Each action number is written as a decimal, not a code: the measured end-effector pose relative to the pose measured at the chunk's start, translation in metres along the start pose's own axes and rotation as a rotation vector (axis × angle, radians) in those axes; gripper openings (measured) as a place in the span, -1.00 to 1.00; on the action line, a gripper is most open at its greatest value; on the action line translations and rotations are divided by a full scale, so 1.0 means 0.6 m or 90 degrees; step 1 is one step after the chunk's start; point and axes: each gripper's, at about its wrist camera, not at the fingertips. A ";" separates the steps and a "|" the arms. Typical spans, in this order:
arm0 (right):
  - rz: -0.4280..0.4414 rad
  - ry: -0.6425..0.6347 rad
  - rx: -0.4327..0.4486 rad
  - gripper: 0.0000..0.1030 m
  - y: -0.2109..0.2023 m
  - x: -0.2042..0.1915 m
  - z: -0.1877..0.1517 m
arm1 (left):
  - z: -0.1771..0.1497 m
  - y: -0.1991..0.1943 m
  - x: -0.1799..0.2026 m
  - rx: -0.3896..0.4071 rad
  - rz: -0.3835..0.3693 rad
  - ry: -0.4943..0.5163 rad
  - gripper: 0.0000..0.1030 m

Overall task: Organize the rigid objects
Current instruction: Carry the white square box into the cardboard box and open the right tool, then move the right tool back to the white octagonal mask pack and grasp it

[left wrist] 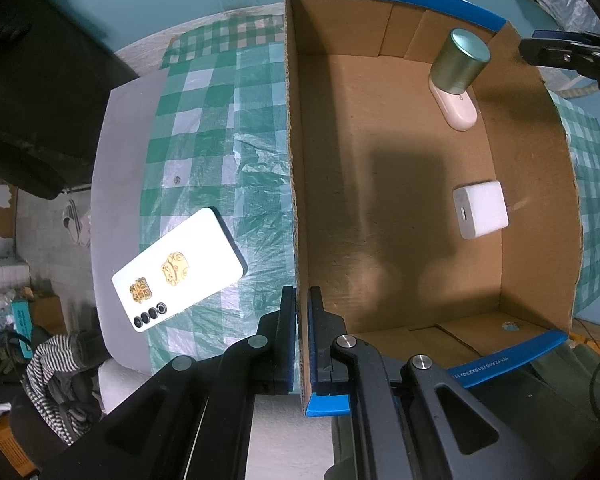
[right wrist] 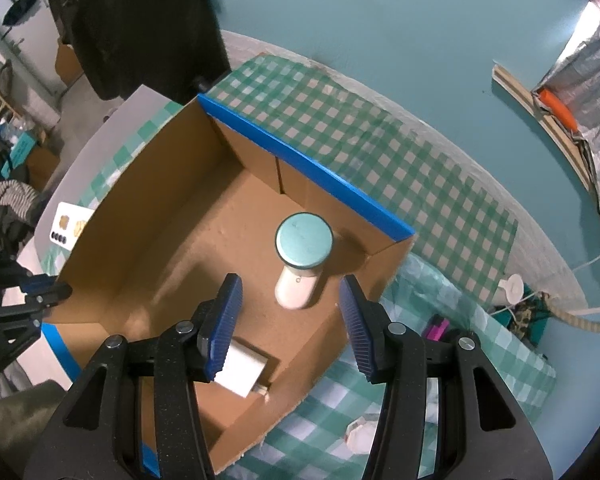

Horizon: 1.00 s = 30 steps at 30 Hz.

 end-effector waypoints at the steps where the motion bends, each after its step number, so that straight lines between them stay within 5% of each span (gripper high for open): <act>1: 0.000 0.003 0.001 -0.01 -0.002 0.002 -0.001 | -0.001 0.000 -0.001 0.000 0.000 0.000 -0.90; 17: -0.010 0.066 0.006 -0.01 -0.028 0.040 -0.032 | -0.002 0.001 -0.001 0.000 0.001 0.002 -0.90; 30: -0.027 0.173 -0.040 -0.01 -0.009 0.110 -0.109 | -0.003 0.001 -0.001 -0.001 0.001 0.002 -0.91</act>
Point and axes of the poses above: each gripper's, at about its wrist camera, not at the fingertips, and y roughly the way its jaws point, x to its right, z to its top, and after that the axes turned 3 degrees about -y, right-handed
